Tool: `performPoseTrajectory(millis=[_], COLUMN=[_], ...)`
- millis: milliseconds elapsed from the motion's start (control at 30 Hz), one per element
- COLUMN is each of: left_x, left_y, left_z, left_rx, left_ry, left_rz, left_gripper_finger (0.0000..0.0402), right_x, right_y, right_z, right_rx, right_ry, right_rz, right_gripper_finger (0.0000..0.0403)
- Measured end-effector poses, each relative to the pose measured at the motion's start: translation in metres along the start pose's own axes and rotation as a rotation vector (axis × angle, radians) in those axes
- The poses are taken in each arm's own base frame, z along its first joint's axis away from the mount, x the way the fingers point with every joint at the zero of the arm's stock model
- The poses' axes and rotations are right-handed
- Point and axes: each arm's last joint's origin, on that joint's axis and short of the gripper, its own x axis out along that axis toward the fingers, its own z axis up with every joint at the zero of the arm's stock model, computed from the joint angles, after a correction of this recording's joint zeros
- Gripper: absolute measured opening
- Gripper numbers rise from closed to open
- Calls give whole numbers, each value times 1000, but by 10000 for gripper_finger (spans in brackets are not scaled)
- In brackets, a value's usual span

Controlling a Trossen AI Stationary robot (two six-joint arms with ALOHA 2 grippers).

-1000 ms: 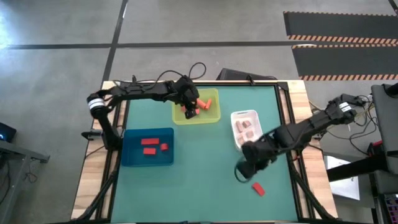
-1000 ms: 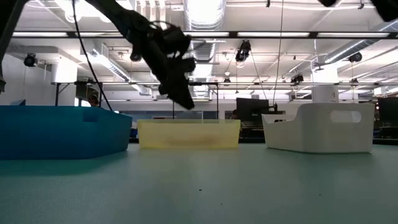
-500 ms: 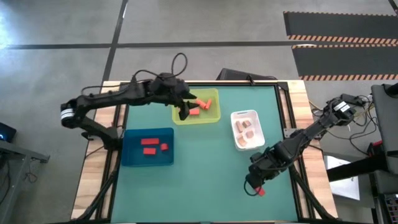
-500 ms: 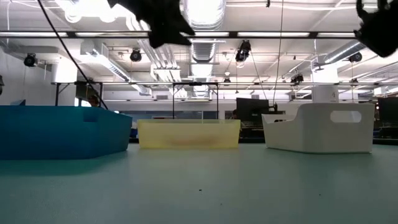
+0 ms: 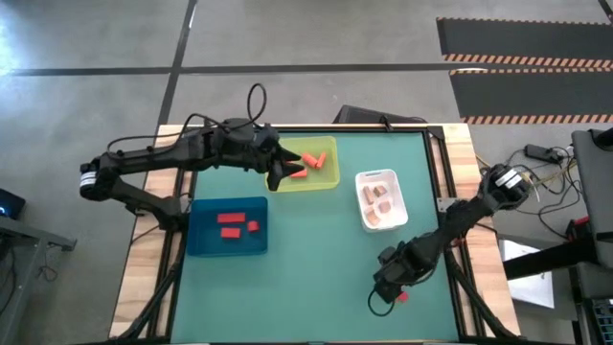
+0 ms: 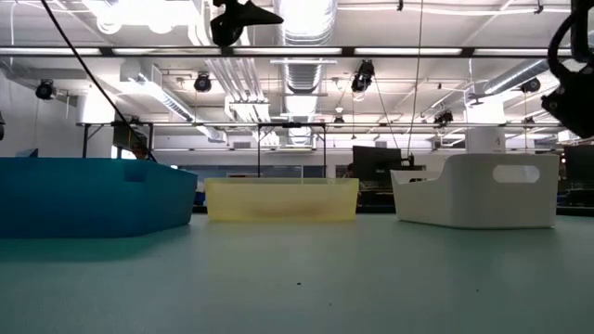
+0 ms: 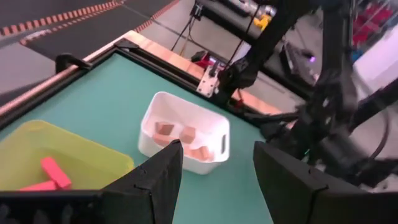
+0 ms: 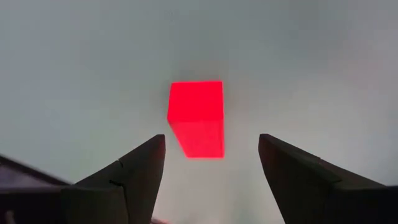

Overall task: Sort & place blocks by color
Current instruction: Put the red block into the dark blue bin

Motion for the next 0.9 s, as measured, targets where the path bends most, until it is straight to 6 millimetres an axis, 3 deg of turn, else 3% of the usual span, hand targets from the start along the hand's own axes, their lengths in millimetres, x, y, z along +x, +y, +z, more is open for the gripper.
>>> performPoseTrajectory(millis=[367, 567, 733, 900], left_x=[1, 1, 2, 2], left_y=[-4, -7, -9, -14], left_z=[2, 4, 3, 1], left_rx=[-92, -111, -109, -104], left_ry=[-28, -50, -46, -38], left_rz=[-24, -42, -50, -67], left_gripper_finger=[180, 180, 180, 180], right_x=[21, 26, 25, 9], right_y=[7, 7, 7, 5], right_z=[7, 9, 9, 7], right_rx=[-42, -51, -76, -111], right_ry=[-9, -8, -7, -28], right_rz=[-66, -86, -80, -36], right_gripper_finger=[212, 168, 123, 122])
